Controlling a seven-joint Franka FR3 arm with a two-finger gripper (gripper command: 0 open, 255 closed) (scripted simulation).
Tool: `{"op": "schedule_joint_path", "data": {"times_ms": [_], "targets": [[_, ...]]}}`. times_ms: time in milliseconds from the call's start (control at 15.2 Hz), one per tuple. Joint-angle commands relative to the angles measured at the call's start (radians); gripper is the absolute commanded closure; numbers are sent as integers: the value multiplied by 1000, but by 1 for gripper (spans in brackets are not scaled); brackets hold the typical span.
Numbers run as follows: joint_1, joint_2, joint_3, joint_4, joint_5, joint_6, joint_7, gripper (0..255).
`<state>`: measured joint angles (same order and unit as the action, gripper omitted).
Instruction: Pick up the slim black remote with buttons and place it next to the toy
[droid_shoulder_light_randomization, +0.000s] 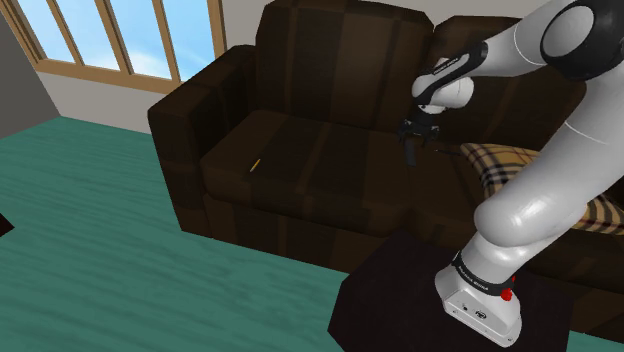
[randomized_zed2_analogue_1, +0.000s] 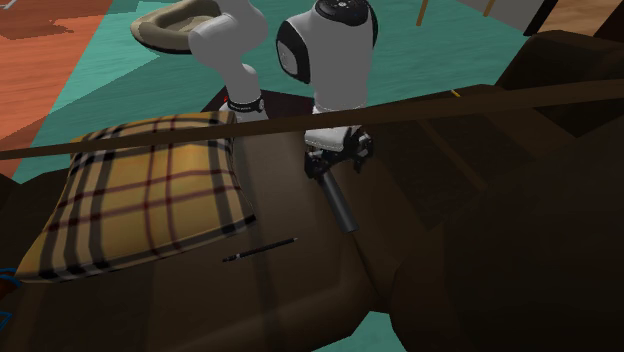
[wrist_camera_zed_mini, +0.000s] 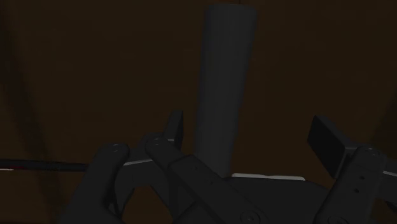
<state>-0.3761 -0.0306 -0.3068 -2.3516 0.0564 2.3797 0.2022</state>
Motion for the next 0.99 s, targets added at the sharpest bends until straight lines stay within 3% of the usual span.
{"op": "schedule_joint_path", "data": {"times_ms": [0, 528, 924], "targets": [[-21, 44, -23, 24, 38, 34, -8, 0], [-21, 129, -14, 8, 94, 130, -48, 0], [-21, 129, -14, 8, 94, 130, -48, 0]]}}
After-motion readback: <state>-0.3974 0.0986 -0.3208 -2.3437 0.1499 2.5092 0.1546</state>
